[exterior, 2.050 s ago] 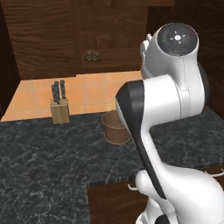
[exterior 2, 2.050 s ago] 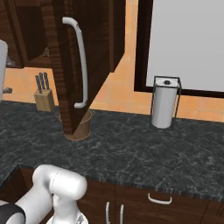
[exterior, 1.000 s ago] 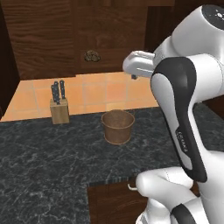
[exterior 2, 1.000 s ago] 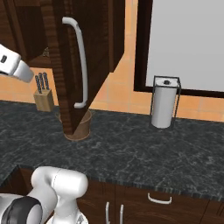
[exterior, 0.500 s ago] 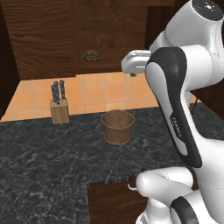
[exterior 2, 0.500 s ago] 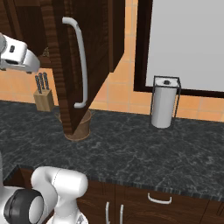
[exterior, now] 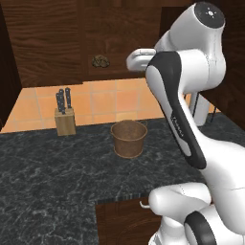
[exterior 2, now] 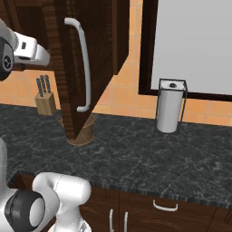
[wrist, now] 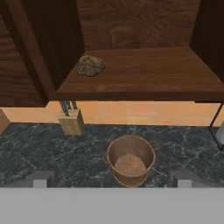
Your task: Open the cabinet, pick up the bread from the cabinet and place it in the basket. Then move the basket to the dining counter.
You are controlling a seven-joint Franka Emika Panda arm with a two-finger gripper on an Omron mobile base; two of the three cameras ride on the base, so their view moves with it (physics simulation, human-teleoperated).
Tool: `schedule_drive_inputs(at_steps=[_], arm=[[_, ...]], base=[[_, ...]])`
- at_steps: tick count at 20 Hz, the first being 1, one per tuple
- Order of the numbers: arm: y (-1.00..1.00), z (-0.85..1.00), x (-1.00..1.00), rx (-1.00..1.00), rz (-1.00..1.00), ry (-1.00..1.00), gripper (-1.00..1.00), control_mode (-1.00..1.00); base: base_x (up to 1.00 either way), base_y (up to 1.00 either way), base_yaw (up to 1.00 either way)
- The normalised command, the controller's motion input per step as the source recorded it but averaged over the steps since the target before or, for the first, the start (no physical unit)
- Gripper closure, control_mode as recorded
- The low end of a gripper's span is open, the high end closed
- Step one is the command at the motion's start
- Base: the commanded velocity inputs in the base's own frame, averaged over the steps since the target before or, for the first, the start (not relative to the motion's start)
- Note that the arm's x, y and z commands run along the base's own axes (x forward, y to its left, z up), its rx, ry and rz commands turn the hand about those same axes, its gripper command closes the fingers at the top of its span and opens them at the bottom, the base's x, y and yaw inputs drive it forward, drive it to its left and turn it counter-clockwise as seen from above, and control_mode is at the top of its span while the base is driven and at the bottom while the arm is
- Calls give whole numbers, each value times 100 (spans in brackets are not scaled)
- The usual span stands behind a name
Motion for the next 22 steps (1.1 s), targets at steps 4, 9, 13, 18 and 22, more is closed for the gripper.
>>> schedule_drive_inputs(at_steps=[4,9,13,18,22], arm=[[14,0,72,0,7,-26,-100,-100],[6,1,77,0,9,-4,-100,-100],[17,2,50,0,9,4,-100,-100],[25,0,87,0,5,7,-100,-100],[6,0,93,4,3,11,-100,-100]], base=[[0,0,0],[0,0,0],[0,0,0],[0,0,0],[0,0,0]])
